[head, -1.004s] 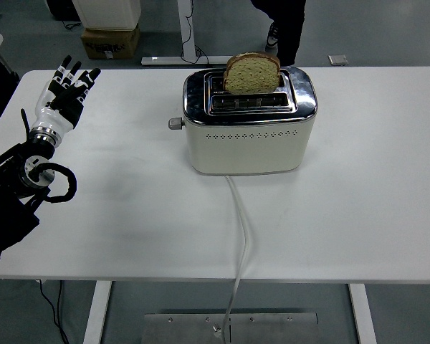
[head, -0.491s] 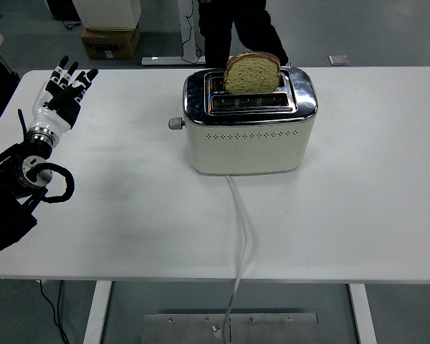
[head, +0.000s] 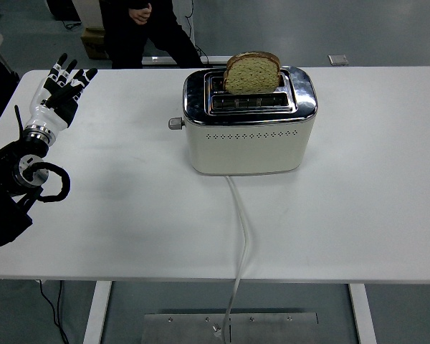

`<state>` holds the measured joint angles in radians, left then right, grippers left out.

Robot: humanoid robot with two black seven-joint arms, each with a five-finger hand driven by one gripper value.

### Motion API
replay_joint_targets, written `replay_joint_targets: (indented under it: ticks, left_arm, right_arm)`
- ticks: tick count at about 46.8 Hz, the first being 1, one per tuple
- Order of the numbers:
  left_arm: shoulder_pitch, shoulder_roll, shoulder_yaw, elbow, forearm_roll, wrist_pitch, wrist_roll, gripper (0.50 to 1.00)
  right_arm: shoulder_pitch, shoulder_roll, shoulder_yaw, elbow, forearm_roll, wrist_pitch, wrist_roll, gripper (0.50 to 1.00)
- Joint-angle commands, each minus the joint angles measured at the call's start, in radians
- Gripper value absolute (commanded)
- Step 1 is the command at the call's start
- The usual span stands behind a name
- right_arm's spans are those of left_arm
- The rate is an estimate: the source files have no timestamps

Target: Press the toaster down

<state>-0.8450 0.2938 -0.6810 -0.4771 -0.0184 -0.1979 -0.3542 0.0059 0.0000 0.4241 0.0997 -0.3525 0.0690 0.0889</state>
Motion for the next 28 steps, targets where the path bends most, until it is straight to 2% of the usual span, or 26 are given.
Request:
replay_joint_targets:
  ticks: [1,11,18,21,28]
  left_arm:
    - [0.001,0.002,0.000,0.000,0.034,0.003,0.000,1.000]
    - [0.004,0.005,0.008,-0.005,0.049,-0.006,0.000,1.000]
    - [0.006,0.018,0.014,-0.006,0.157,-0.003,0.000,1.000]
    - [0.003,0.028,0.011,-0.005,0.218,-0.002,-0.002,1.000]
    - [-0.005,0.082,0.015,-0.005,0.227,-0.006,0.000,1.000]
  right_arm:
    - [0.000,0.000,-0.001,0.000,0.001,0.000,0.000,1.000]
    - [0.000,0.000,-0.001,0.000,0.000,0.000,0.000,0.998]
    - [0.000,0.000,-0.001,0.000,0.000,0.000,0.000,1.000]
    - [0.000,0.000,-0.001,0.000,0.001,0.000,0.000,1.000]
    - [-0.001,0.000,-0.001,0.000,0.000,0.000,0.000,0.998]
